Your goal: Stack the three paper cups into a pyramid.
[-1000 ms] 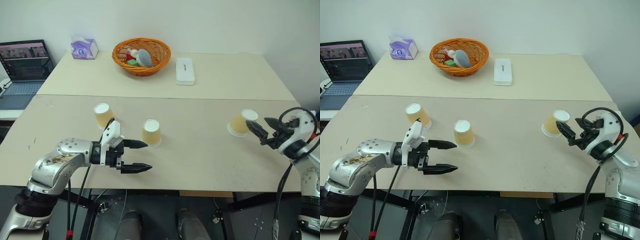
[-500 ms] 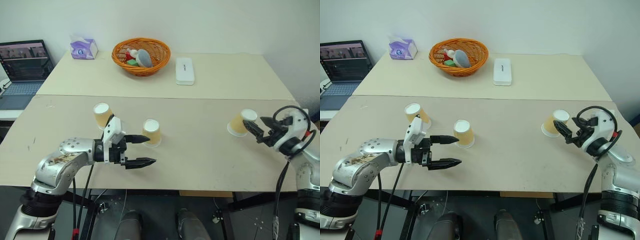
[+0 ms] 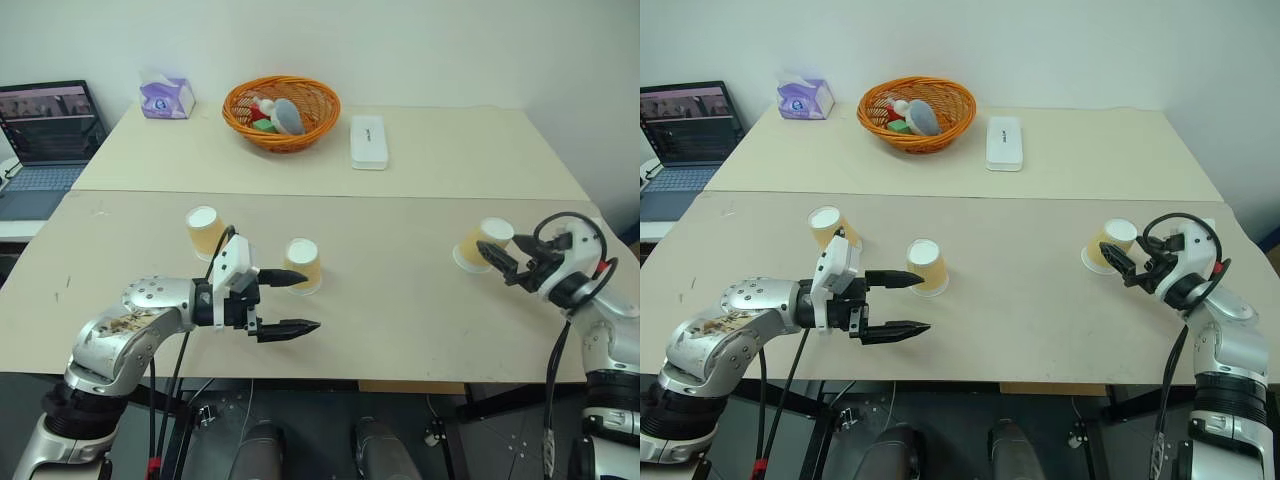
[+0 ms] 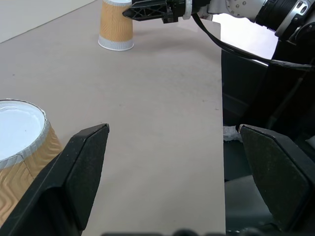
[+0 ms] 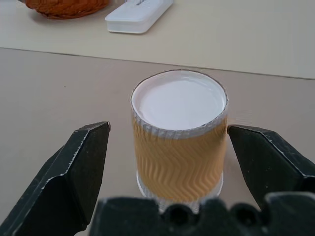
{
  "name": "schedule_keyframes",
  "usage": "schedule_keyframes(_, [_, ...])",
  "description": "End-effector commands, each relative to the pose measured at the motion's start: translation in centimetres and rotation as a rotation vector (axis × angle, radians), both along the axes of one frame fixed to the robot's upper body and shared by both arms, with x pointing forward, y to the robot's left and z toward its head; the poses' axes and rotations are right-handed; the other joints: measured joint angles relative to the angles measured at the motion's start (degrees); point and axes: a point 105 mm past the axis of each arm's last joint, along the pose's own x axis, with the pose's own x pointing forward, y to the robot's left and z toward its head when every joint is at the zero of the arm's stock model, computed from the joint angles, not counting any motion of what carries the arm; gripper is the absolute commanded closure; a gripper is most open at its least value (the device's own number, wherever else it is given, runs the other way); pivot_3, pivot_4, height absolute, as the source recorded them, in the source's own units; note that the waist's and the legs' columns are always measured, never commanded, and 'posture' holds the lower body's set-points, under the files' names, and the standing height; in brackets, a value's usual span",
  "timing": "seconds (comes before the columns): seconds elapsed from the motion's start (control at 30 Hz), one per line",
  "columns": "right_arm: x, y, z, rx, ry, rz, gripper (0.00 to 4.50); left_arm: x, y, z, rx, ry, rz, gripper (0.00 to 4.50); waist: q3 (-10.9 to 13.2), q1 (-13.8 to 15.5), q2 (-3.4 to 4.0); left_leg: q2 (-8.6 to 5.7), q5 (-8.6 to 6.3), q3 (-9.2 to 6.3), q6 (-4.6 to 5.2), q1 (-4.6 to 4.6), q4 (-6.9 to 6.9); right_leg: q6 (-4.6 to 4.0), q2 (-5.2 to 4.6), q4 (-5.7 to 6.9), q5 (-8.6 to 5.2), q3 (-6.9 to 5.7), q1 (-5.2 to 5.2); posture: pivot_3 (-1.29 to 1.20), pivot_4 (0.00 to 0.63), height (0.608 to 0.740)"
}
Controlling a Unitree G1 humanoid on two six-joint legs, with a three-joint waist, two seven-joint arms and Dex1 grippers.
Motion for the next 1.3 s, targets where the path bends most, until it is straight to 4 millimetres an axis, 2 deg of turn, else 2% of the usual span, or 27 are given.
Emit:
schedule_keyframes(0.03, [0.6, 0.1, 1.5, -0.020, -0.061, 0.001, 0.02, -0.2, -0.3, 1.2, -0.013, -0.062, -0.017, 0.00, 0.00, -0.02, 0.00, 0.00, 0.00, 0.00, 0.00, 0.00, 0.00, 0.00, 0.00, 0.00, 0.00, 0.00, 0.00, 0.00, 0.150, 0.675])
schedule_keyframes(0.43, [1.6, 0.3, 1.5, -0.016, -0.068, 0.013, 0.02, -0.3, -0.3, 1.2, -0.025, -0.057, -0.003, 0.00, 0.00, 0.00, 0.00, 0.00, 0.00, 0.00, 0.00, -0.01, 0.00, 0.00, -0.01, 0.00, 0.00, 0.00, 0.00, 0.00, 0.150, 0.675])
schedule_keyframes(0.53, [1.7, 0.4, 1.5, -0.019, -0.068, 0.018, 0.71, -0.3, -0.1, 1.5, -0.026, -0.067, 0.009, 0.00, 0.00, 0.00, 0.00, 0.00, 0.00, 0.00, 0.00, -0.01, 0.01, 0.00, -0.01, 0.00, 0.00, 0.00, 0.00, 0.00, 0.150, 0.675])
schedule_keyframes(0.63, [1.8, 0.4, 1.7, -0.011, -0.076, 0.016, 1.70, -0.3, 0.2, 1.9, -0.032, -0.081, 0.027, 0.00, 0.00, 0.00, 0.00, 0.00, 0.00, 0.00, 0.00, 0.00, 0.01, 0.00, 0.00, 0.01, 0.00, 0.00, 0.00, 0.00, 0.150, 0.675])
schedule_keyframes(0.77, [1.9, 0.6, 2.1, -0.018, -0.088, 0.020, 1.70, -0.4, 0.7, 2.2, -0.039, -0.092, 0.059, 0.00, 0.00, -0.01, 0.00, 0.00, 0.00, 0.00, 0.00, -0.01, 0.01, 0.00, -0.01, 0.00, 0.00, 0.01, 0.00, 0.00, 0.150, 0.675])
schedule_keyframes(0.87, [2.2, 1.2, 4.1, -0.016, -0.140, 0.047, 1.70, -0.6, 1.6, 2.7, -0.056, -0.066, 0.095, 0.00, 0.00, -0.16, 0.00, 0.00, 0.00, 0.01, 0.00, 0.00, 0.01, 0.00, -0.01, 0.03, 0.00, 0.02, -0.01, 0.00, 0.150, 0.675])
schedule_keyframes(0.97, [2.5, 3.0, 6.7, 0.022, -0.197, 0.135, 1.70, -0.7, 2.6, 2.6, -0.047, -0.041, 0.129, 0.00, 0.00, -0.44, 0.01, 0.00, 0.00, 0.01, 0.00, 0.01, 0.02, 0.00, 0.00, 0.11, 0.00, 0.04, -0.05, 0.00, 0.150, 0.675])
schedule_keyframes(1.13, [2.0, 8.2, 9.8, 0.049, -0.213, 0.421, 1.70, 0.0, 4.2, 2.4, -0.030, -0.039, 0.203, 0.00, 0.00, -0.40, 0.02, 0.01, 0.00, 0.01, 0.00, 0.03, 0.01, 0.00, 0.01, 0.13, 0.00, 0.03, -0.05, 0.00, 0.150, 0.675])
schedule_keyframes(1.2, [1.6, 10.2, 9.9, 0.054, -0.177, 0.540, 1.70, 0.2, 4.5, 2.3, -0.026, -0.042, 0.222, 0.00, 0.00, -0.25, 0.02, 0.02, 0.00, 0.00, 0.00, 0.03, 0.01, -0.01, 0.01, 0.11, 0.00, 0.01, -0.04, 0.00, 0.150, 0.675])
schedule_keyframes(1.3, [1.1, 12.5, 9.0, 0.005, -0.116, 0.671, 1.70, 0.1, 4.6, 2.1, -0.027, -0.040, 0.225, 0.00, 0.00, -0.01, 0.02, 0.01, 0.00, 0.01, 0.00, 0.02, 0.01, -0.01, -0.01, 0.07, 0.00, 0.00, -0.04, 0.00, 0.150, 0.675])
